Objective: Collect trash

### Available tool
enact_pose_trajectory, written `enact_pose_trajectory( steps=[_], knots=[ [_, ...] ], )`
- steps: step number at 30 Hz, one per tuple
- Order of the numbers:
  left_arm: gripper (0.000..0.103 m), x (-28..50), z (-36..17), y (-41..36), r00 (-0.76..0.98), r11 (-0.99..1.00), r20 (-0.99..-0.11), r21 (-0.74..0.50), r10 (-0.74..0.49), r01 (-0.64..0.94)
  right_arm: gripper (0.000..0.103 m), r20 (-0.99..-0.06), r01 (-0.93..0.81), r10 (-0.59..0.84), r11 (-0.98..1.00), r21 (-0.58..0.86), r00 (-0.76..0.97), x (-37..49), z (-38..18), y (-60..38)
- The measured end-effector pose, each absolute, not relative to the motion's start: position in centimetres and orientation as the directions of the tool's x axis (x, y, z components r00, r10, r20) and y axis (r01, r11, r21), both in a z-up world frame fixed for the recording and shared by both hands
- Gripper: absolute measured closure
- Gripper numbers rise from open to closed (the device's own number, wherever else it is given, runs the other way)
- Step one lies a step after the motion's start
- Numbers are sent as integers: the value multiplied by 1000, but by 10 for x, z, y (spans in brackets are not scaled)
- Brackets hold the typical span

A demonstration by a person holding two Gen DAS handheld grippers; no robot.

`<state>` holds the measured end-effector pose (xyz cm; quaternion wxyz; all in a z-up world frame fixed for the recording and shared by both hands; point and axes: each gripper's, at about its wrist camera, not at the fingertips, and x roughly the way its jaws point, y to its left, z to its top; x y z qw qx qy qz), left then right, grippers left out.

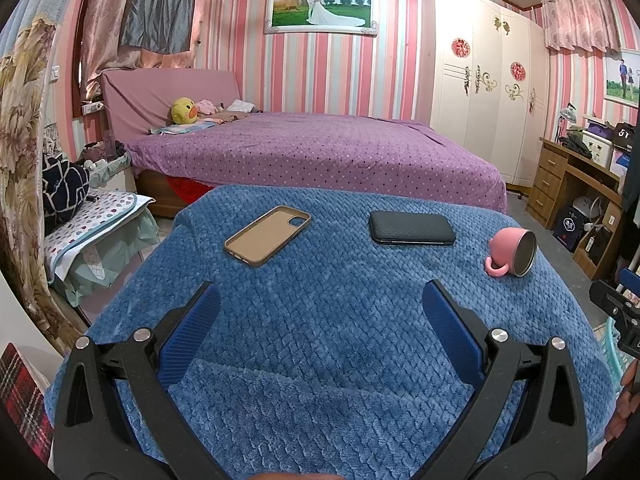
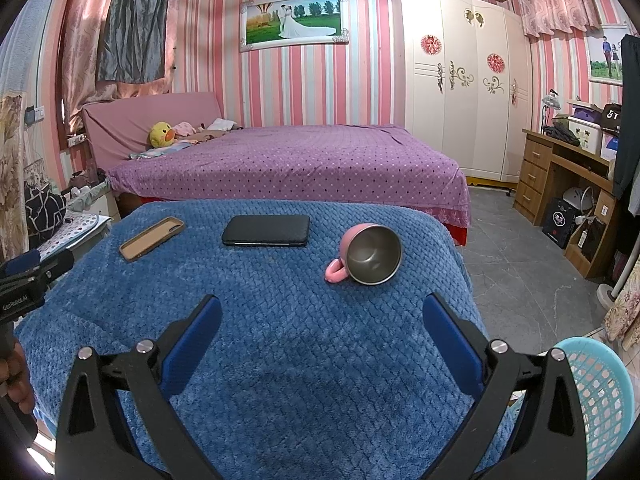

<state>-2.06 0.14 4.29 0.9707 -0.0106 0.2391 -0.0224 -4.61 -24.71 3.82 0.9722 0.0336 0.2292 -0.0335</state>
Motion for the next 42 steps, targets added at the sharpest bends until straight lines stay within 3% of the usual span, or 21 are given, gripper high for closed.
enact_pose_trajectory(
  steps=[42],
  knots=[
    [5,-21,42,-4,883,998,-465,-46,-55,39,5,-462,70,-45,997,35,886,-43,37,-248]
  ],
)
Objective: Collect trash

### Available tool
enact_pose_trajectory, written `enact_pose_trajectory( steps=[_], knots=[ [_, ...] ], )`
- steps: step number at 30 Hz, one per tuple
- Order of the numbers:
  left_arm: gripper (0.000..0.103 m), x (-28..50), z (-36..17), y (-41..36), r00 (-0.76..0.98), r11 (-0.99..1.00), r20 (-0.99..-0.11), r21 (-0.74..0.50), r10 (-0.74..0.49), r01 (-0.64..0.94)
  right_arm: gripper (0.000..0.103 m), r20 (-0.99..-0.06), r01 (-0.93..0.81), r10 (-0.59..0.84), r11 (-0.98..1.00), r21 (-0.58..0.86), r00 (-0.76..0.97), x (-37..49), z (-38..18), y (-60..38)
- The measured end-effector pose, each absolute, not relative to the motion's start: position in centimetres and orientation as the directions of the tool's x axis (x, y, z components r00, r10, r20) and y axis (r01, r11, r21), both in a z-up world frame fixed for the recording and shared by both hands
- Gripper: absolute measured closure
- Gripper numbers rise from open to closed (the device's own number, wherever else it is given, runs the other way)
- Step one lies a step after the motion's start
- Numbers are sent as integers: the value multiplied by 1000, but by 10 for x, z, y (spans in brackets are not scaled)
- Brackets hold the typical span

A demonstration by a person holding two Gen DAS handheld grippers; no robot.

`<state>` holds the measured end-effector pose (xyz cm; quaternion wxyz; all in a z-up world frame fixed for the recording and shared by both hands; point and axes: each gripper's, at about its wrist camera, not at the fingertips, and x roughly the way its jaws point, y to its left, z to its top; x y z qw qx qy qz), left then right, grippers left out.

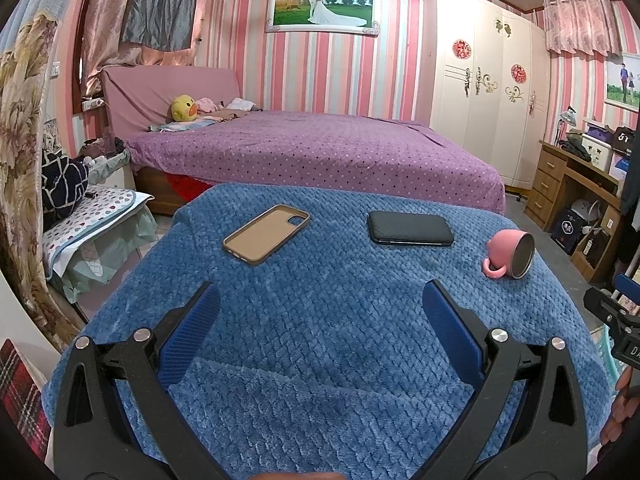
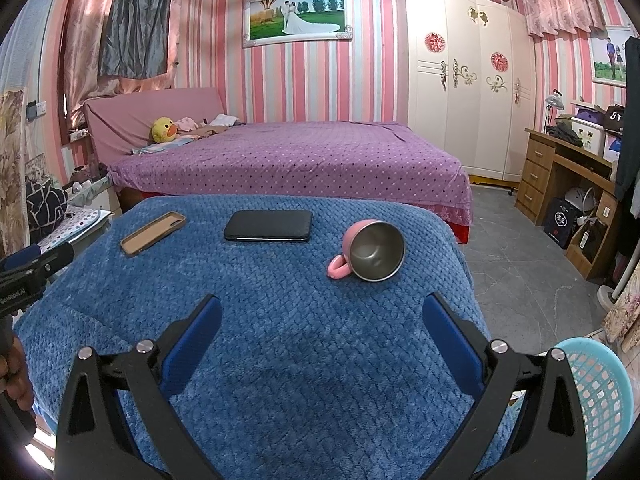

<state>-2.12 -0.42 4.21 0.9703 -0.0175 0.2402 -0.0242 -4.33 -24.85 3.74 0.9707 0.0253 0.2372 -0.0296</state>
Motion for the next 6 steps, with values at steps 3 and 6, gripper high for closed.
enact_pose_trajectory(
  steps=[3,6],
  knots=[
    [5,-22,42,-7,886,998,-461,-40,-52,37,5,-462,70,-46,997,36,885,-44,37,-249],
    [5,-22,42,-8,885,998,-462,-43,-57,42,5,-462,69,-46,997,33,886,-44,38,-249]
  ],
)
